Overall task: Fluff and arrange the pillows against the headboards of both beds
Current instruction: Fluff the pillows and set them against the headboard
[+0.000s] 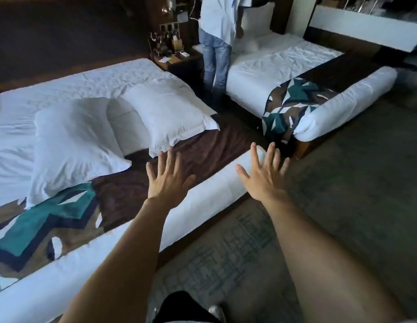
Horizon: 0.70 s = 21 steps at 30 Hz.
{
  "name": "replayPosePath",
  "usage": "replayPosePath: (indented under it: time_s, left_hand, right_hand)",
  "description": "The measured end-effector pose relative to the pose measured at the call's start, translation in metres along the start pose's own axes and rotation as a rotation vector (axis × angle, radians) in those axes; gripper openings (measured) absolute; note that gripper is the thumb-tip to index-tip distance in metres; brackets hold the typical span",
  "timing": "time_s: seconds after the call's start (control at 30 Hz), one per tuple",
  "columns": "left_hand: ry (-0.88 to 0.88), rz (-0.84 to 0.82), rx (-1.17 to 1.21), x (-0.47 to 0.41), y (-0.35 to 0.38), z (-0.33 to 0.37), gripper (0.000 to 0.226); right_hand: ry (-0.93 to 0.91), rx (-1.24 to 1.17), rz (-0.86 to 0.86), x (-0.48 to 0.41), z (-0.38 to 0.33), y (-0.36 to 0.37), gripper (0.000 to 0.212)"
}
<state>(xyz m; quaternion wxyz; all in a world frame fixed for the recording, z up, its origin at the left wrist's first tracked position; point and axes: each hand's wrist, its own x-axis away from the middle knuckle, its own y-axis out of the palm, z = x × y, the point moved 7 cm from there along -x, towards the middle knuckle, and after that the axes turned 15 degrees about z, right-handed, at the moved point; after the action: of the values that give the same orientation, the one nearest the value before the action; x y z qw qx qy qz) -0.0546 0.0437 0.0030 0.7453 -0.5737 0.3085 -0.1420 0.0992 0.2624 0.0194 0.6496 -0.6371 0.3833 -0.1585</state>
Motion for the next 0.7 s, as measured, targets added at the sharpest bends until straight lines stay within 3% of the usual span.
replayPosePath:
  time_s: [0.37, 0.7]
  left_hand:
    - [0.199, -0.096, -0.040, -0.052, 0.076, 0.107, 0.084]
    - [0.299, -0.141, -0.005, -0.161, 0.155, 0.210, 0.085]
  right_hand:
    - [0.158, 0.082, -0.046, -0.022, 0.106, 0.043, 0.087]
    - [0.266, 0.161, -0.074, -0.117, 0.191, 0.078, 0.086]
